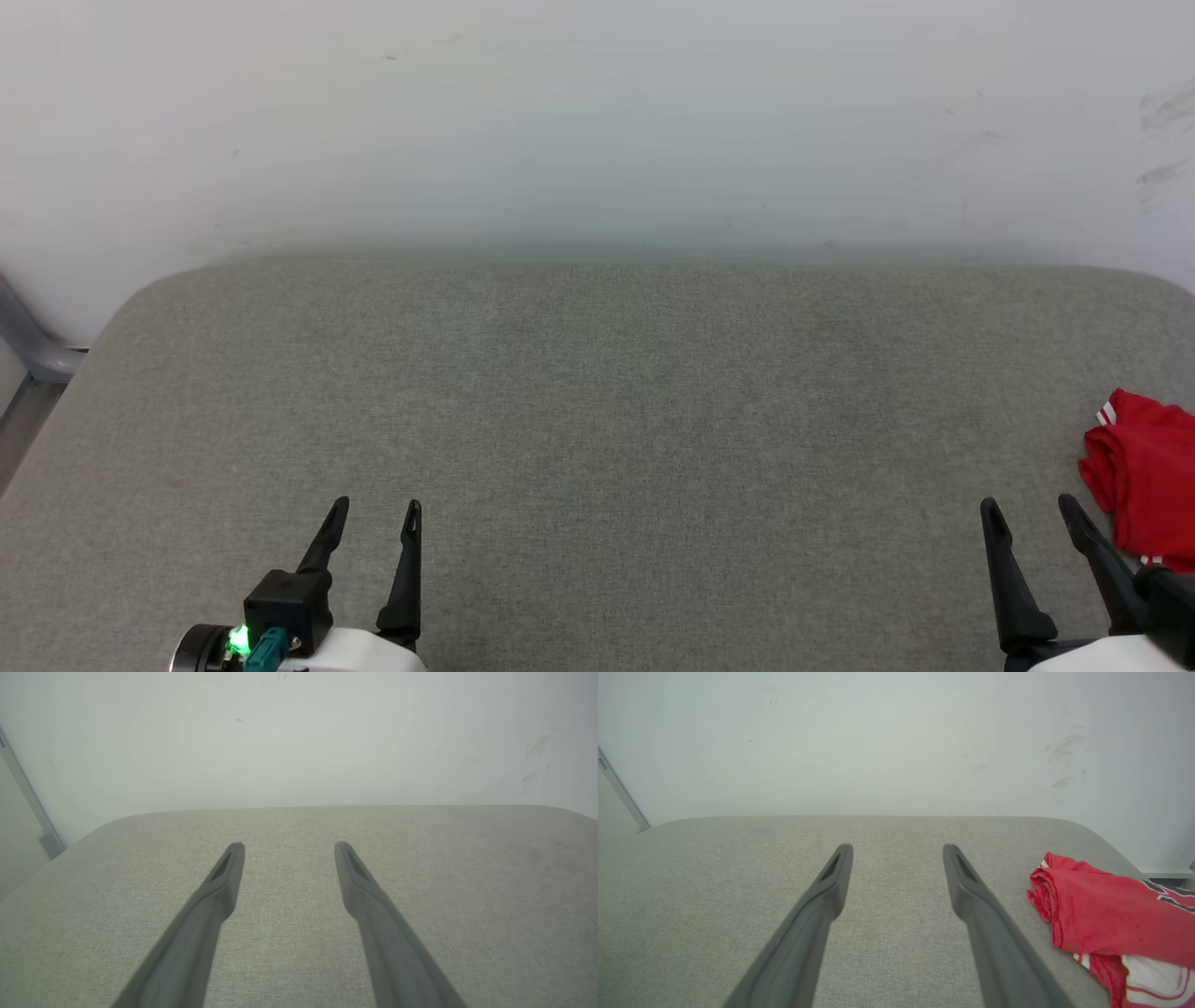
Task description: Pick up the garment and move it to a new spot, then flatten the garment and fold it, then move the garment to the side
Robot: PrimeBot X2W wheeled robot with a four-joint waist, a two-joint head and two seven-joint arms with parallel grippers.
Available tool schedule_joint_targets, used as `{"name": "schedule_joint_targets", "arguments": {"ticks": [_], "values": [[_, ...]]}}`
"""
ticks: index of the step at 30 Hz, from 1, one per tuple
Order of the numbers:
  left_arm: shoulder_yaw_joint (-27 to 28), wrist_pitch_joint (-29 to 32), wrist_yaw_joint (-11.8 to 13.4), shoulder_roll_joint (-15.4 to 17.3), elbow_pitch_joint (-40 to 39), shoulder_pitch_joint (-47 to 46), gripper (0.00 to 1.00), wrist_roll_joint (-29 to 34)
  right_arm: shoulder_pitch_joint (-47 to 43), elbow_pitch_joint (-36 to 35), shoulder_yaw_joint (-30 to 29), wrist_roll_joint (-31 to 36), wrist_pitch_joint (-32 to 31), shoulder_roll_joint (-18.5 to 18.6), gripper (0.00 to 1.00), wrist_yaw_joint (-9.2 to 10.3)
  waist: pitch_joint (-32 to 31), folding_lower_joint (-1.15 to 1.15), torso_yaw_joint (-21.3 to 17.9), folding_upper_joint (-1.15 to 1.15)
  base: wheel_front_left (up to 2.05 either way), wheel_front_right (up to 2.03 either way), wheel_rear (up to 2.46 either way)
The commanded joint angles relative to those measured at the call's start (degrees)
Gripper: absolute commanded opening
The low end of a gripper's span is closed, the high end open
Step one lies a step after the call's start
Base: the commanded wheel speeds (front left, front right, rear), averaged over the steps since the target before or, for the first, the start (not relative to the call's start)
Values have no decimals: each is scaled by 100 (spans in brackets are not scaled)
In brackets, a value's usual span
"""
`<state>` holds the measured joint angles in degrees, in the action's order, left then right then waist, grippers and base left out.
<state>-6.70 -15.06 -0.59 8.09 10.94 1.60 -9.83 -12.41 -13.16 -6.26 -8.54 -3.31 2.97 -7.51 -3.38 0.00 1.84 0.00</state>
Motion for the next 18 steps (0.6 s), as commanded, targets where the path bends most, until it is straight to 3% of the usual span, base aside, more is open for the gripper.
{"name": "schedule_joint_targets", "arguments": {"ticks": [1, 18], "values": [[16, -12, -27, -8, 8, 27, 100, 11, -33, -28, 7, -21, 11, -15, 100, 5, 7, 0, -4, 0, 0, 0, 0], [43, -12, 57, -51, 71, -15, 100, 66, 127, 53, 86, -12, 40, -15, 100, 4, 27, 0, -59, 0, 0, 0, 0]]}}
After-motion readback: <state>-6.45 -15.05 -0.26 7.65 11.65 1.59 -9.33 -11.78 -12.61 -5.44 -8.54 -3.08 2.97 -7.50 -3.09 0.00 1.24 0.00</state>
